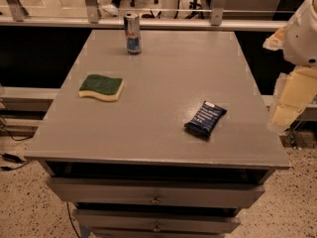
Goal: Move rxbar blueberry near sponge
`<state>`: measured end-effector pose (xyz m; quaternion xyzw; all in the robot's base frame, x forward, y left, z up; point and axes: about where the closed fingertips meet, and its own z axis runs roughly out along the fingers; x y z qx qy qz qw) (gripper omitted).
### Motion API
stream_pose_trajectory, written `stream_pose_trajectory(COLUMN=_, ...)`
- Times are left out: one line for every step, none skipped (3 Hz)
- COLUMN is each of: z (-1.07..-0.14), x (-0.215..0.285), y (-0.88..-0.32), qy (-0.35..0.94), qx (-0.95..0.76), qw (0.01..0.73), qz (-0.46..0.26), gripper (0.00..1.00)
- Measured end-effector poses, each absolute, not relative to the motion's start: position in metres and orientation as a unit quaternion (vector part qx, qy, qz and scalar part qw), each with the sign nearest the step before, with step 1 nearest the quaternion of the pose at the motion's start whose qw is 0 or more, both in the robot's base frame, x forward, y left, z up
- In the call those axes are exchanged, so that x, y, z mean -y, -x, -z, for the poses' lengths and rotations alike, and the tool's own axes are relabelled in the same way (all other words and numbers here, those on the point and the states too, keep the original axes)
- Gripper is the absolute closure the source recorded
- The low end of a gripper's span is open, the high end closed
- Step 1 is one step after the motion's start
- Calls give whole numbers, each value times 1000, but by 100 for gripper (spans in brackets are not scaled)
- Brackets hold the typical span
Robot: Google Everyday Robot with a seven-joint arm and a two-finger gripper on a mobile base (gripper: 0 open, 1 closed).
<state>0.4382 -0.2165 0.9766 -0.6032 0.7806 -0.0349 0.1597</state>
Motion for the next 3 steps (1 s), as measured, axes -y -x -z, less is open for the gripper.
stream_pose_trajectory(z=-976, x=216, y=-439, qy=603, qx=-781, qw=161, qz=34, gripper=0)
stream_pose_trajectory(z=-964, x=211, y=-445, qy=601, qx=-780, qw=172, qz=26, gripper=0)
stream_pose_trajectory(z=-936, x=201, y=-452, qy=596, qx=-783, qw=179, qz=5, gripper=0)
